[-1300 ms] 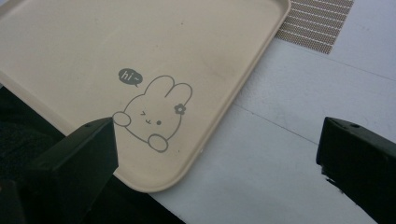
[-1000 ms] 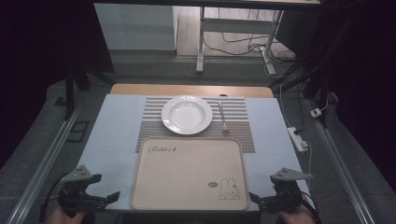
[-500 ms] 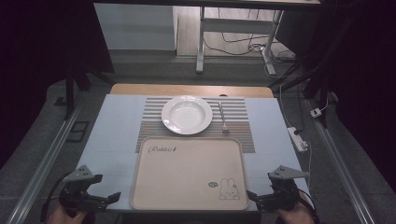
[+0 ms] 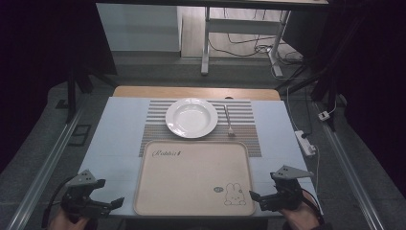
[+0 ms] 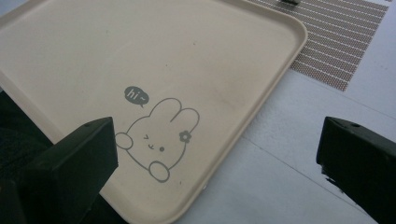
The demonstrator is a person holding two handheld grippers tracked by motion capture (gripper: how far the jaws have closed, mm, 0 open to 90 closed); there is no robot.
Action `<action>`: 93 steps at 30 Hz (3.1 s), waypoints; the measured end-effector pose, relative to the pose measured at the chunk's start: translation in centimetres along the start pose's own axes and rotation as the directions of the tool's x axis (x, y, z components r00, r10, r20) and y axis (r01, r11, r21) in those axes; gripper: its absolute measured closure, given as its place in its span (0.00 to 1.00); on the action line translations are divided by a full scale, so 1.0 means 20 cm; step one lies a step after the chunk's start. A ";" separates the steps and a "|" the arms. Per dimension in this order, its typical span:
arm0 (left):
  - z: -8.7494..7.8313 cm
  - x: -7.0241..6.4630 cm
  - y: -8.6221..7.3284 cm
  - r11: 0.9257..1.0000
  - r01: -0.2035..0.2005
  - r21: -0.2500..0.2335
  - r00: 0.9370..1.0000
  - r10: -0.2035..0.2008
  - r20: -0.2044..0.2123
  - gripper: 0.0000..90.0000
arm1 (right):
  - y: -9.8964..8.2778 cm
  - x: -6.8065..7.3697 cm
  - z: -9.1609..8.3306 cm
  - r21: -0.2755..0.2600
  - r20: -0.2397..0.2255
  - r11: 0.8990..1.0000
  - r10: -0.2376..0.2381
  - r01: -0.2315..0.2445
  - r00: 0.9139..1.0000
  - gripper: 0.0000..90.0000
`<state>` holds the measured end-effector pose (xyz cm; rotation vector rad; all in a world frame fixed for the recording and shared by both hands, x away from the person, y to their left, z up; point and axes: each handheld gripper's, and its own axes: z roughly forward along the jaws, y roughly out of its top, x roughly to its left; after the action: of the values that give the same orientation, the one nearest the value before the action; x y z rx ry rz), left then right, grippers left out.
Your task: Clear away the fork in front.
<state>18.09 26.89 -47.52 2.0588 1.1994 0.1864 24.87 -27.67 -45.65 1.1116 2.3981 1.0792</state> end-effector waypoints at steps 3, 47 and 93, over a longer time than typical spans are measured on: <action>0.00 0.00 0.00 1.000 -0.002 0.002 1.000 0.002 0.000 0.03 | 0.02 0.00 0.02 -0.007 -0.013 1.000 0.001 -0.002 1.000 0.00; 0.00 0.00 0.00 1.000 0.001 0.006 1.000 -0.001 -0.002 0.03 | 0.35 -0.20 0.45 0.049 0.069 0.998 -0.053 0.050 0.996 0.00; 0.00 0.01 0.00 1.000 0.006 0.008 1.000 -0.006 0.004 0.02 | 0.62 -0.33 0.97 0.289 0.212 0.920 -0.332 0.266 0.919 0.58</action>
<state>18.25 26.92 -47.58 2.0615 1.2061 0.1745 46.15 -17.40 -50.10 0.8505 2.4346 0.5027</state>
